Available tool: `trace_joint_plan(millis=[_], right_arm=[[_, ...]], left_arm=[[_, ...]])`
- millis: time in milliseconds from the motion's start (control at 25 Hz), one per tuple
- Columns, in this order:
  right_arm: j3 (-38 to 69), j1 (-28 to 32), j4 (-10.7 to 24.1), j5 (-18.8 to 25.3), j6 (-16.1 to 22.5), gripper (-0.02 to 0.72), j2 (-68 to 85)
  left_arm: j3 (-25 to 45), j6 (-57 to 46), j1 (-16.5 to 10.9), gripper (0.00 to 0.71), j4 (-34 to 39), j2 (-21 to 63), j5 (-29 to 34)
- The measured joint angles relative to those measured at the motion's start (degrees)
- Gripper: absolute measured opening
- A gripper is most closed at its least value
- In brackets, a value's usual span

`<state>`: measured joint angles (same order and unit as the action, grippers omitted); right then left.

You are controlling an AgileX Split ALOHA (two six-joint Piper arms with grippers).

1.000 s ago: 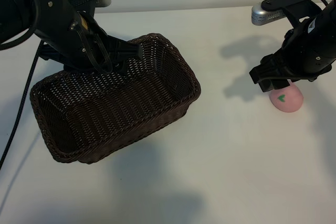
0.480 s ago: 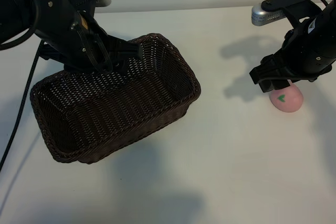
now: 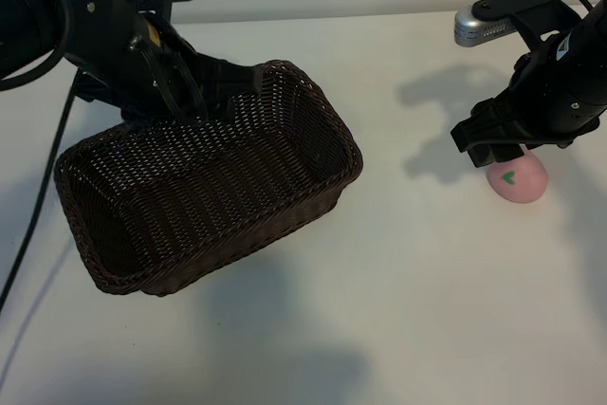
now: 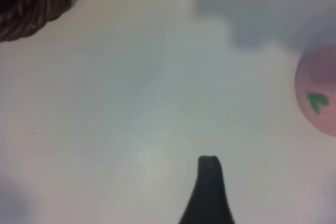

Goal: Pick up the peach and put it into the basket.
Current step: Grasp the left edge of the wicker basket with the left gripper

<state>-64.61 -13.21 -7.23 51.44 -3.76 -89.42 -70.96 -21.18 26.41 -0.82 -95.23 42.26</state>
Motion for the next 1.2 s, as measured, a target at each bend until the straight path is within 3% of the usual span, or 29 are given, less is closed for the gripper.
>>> trace_joint_plan(millis=[360, 560, 920, 1200], right_arm=[[0.0, 0.0, 0.04, 0.0, 0.0, 0.551, 0.0], [0.0, 0.0, 0.04, 0.0, 0.0, 0.55, 0.0], [0.0, 0.0, 0.04, 0.0, 0.0, 0.55, 0.0], [0.0, 0.0, 0.04, 0.0, 0.0, 0.55, 0.0]], left_arm=[[0.0, -11.53, 0.0, 0.552, 11.01, 3.41, 11.52], [3.72, -17.89, 0.0, 0.552, 13.69, 8.63, 13.31], [20.28, -30.94, 0.0, 0.552, 16.43, 11.05, 4.9], [28.59, -35.27, -4.64, 0.552, 16.42, 11.94, -2.58]])
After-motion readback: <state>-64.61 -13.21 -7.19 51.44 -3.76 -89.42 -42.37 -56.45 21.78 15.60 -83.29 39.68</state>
